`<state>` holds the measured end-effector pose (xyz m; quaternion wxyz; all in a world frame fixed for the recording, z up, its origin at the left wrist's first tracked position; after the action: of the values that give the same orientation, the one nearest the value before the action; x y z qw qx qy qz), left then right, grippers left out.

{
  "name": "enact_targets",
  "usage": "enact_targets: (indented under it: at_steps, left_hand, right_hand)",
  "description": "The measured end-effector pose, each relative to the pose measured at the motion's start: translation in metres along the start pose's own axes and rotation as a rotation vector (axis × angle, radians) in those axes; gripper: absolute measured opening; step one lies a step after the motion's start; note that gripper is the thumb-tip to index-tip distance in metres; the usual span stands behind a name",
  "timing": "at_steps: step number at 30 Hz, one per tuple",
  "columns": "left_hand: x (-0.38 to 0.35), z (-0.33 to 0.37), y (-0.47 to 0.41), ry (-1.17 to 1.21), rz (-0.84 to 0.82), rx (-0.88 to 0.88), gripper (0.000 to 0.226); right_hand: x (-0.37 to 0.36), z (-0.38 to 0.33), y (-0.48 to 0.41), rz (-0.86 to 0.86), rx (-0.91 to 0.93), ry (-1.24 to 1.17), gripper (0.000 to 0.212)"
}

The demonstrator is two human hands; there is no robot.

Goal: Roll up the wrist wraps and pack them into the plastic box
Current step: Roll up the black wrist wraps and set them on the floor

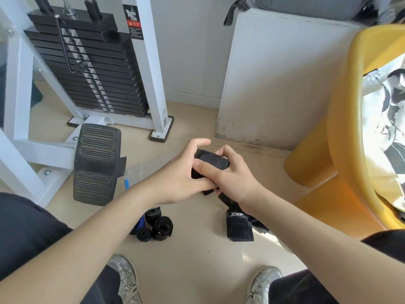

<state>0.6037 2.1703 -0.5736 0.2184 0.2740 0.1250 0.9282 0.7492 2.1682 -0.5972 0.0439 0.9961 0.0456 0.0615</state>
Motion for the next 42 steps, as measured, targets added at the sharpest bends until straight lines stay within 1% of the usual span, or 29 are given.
enact_targets:
  at_steps: [2,4,7,9,13,15,16,18,19,20,21,22,23,25,26,27,28,30,31,34,37,40,42]
  left_hand:
    - [0.0,-0.004,0.003,-0.026,0.021,0.008,0.074]
    - [0.0,-0.003,0.01,0.02,0.055,-0.02,0.062]
    - [-0.002,-0.005,0.023,0.07,0.088,-0.035,0.06]
    - [-0.005,-0.007,0.03,0.069,0.09,-0.035,0.062]
    - [-0.015,-0.019,0.039,0.032,0.078,-0.011,0.065]
    - [-0.015,-0.026,0.041,0.015,0.072,-0.02,0.065]
    - [-0.013,-0.03,0.04,0.007,0.071,-0.024,0.064]
    - [-0.006,-0.04,0.04,-0.016,0.076,-0.034,0.064]
    - [-0.003,-0.046,0.04,-0.028,0.08,-0.044,0.065]
    - [0.0,-0.053,0.04,-0.041,0.077,-0.051,0.066]
    - [0.001,-0.061,0.039,-0.064,0.066,-0.048,0.069]
    - [0.0,-0.07,0.037,-0.107,0.047,-0.035,0.072]
    - [-0.002,-0.081,0.034,-0.183,0.022,-0.011,0.076]
    - [-0.01,-0.11,0.029,-0.439,-0.038,0.071,0.079]
    - [-0.012,-0.129,0.027,-0.592,-0.071,0.128,0.074]
    - [-0.015,-0.148,0.028,-0.717,-0.113,0.183,0.065]
    - [-0.019,-0.167,0.031,-0.794,-0.165,0.235,0.056]
    - [-0.029,-0.201,0.037,-0.827,-0.27,0.307,0.042]
    - [-0.034,-0.214,0.041,-0.811,-0.317,0.329,0.042]
    - [-0.044,-0.241,0.05,-0.741,-0.393,0.369,0.052]
    - [-0.04,-0.25,0.05,-0.729,-0.363,0.358,0.048]
    - [-0.038,-0.252,0.047,-0.779,-0.359,0.356,0.04]
    - [-0.043,-0.252,0.044,-0.815,-0.391,0.356,0.037]
  right_hand:
    - [-0.004,-0.004,0.006,0.029,0.113,0.086,0.057]
    - [-0.005,-0.007,0.011,0.053,0.209,0.162,0.051]
    - [-0.01,-0.012,0.019,0.049,0.302,0.186,0.042]
    - [-0.012,-0.009,0.024,0.067,0.301,0.185,0.039]
    - [-0.018,0.011,0.036,0.11,0.221,0.159,0.036]
    - [-0.022,0.024,0.041,0.134,0.111,0.091,0.035]
    - [-0.028,0.032,0.043,0.116,0.008,-0.003,0.04]
    - [-0.047,0.048,0.048,0.003,-0.219,-0.237,0.058]
    - [-0.055,0.053,0.052,-0.066,-0.3,-0.324,0.06]
    - [-0.061,0.056,0.054,-0.126,-0.346,-0.36,0.06]
    - [-0.064,0.06,0.055,-0.173,-0.353,-0.329,0.059]
    - [-0.065,0.062,0.054,-0.205,-0.33,-0.24,0.057]
    - [-0.066,0.065,0.051,-0.225,-0.271,-0.09,0.051]
    - [-0.065,0.071,0.043,-0.249,-0.106,0.337,0.042]
    - [-0.068,0.076,0.037,-0.274,-0.041,0.535,0.043]
    - [-0.071,0.086,0.032,-0.306,-0.024,0.676,0.047]
    - [-0.073,0.096,0.027,-0.333,-0.05,0.754,0.051]
    - [-0.08,0.121,0.018,-0.409,-0.106,0.896,0.058]
    - [-0.085,0.133,0.015,-0.457,-0.113,0.967,0.061]
    - [-0.098,0.169,0.01,-0.529,-0.13,1.088,0.067]
    - [-0.109,0.204,0.005,-0.574,-0.185,1.146,0.062]
    - [-0.122,0.223,-0.009,-0.543,-0.18,1.151,0.049]
    - [-0.13,0.233,-0.02,-0.484,-0.16,1.137,0.047]
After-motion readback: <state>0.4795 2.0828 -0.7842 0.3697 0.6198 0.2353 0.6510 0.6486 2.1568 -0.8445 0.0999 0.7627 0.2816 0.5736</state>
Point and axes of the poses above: each hand's wrist, its own y-axis away from the middle knuckle, its own x-axis out of the back of the hand, z = x × y, the point moved 7 cm from there along -y, towards the middle knuckle, and after that the axes turned 10 degrees about x, right-handed, at the moved point
